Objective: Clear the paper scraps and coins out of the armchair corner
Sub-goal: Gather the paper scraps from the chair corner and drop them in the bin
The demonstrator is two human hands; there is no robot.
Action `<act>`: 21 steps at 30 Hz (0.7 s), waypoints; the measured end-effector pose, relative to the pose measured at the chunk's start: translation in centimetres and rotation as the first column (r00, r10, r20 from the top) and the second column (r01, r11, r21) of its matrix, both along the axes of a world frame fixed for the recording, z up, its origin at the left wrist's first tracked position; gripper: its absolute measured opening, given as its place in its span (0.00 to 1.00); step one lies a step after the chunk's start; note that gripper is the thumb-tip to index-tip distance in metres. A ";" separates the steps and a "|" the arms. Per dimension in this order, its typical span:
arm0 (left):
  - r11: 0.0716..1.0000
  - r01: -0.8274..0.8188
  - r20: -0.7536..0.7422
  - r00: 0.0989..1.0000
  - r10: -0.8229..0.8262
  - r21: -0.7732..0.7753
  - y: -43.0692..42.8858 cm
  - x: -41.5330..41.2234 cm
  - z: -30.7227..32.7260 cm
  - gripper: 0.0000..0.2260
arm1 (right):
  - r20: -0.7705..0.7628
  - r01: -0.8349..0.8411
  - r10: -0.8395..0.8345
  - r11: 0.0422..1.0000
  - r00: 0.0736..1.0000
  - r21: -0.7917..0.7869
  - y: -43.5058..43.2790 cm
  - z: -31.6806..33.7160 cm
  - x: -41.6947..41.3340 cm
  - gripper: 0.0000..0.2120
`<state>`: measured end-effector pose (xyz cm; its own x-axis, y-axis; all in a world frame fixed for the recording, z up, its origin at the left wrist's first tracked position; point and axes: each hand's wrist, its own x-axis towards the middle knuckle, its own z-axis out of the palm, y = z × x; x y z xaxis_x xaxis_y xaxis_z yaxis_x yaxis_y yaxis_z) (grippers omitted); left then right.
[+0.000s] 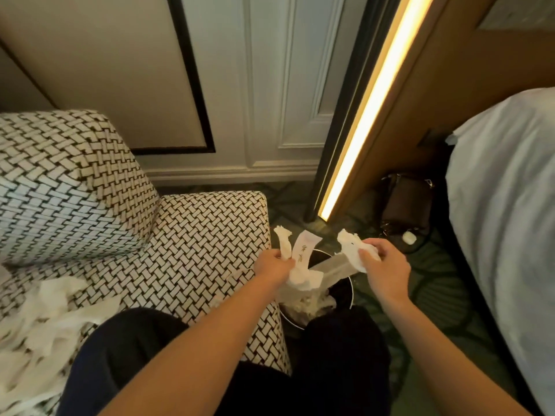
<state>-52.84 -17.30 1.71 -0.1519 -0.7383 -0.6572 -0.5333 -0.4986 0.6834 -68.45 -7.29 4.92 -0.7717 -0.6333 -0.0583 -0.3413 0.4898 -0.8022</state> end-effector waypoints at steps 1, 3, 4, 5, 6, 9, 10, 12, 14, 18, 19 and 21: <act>1.000 0.023 0.004 1.000 -0.023 0.015 0.1 -0.5 -0.4 0.13 | 0.009 0.025 -0.025 1.000 1.000 0.005 0.2 -0.6 -0.4 0.08; 0.998 0.057 0.004 0.998 -0.057 0.026 0.4 -1.0 -0.9 0.10 | 0.029 0.074 -0.074 0.997 0.997 0.016 0.6 -1.5 -0.7 0.08; 0.998 0.063 0.006 0.998 -0.064 0.023 0.5 -1.2 -1.1 0.10 | 0.037 0.091 -0.092 0.995 0.995 0.027 0.8 -2.0 -0.9 0.09; 0.998 0.062 0.014 0.998 -0.062 0.023 0.7 -1.2 -1.3 0.12 | 0.041 0.107 -0.109 0.993 0.993 0.040 1.0 -2.4 -1.0 0.09; 0.998 0.059 0.028 0.998 -0.060 0.024 0.7 -1.3 -1.5 0.14 | 0.044 0.122 -0.124 0.991 0.991 0.051 1.1 -2.8 -1.1 0.09; 0.998 0.040 0.048 0.998 -0.042 0.038 0.8 -1.3 -1.7 0.15 | 0.073 0.166 -0.171 0.984 0.983 0.069 1.5 -4.0 -1.1 0.09; 0.998 0.035 0.042 0.998 -0.037 0.046 0.7 -1.3 -2.0 0.14 | 0.086 0.175 -0.181 0.982 0.980 0.076 1.5 -4.2 -1.0 0.10; 0.997 0.041 0.021 0.999 -0.043 0.072 0.8 -1.5 -2.2 0.14 | 0.108 0.184 -0.195 0.978 0.975 0.100 1.6 -4.6 -0.9 0.10; 0.991 0.049 -0.035 0.998 -0.045 0.126 0.9 -1.7 -2.3 0.15 | 0.126 0.186 -0.200 0.976 0.972 0.116 1.5 -4.9 -0.7 0.10; 0.950 0.047 -0.183 0.983 0.011 0.309 1.1 -2.2 -1.2 0.24 | 0.214 0.184 -0.220 0.967 0.952 0.176 1.2 -5.3 -0.4 0.12; 0.939 0.070 -0.189 0.982 -0.005 0.337 1.2 -2.2 -0.9 0.26 | 0.247 0.173 -0.220 0.965 0.944 0.198 1.1 -5.5 -0.3 0.11; 0.926 0.119 -0.173 0.983 -0.059 0.358 1.4 -2.1 -0.5 0.28 | 0.350 0.158 -0.233 0.960 0.907 0.231 0.9 -5.9 -0.1 0.10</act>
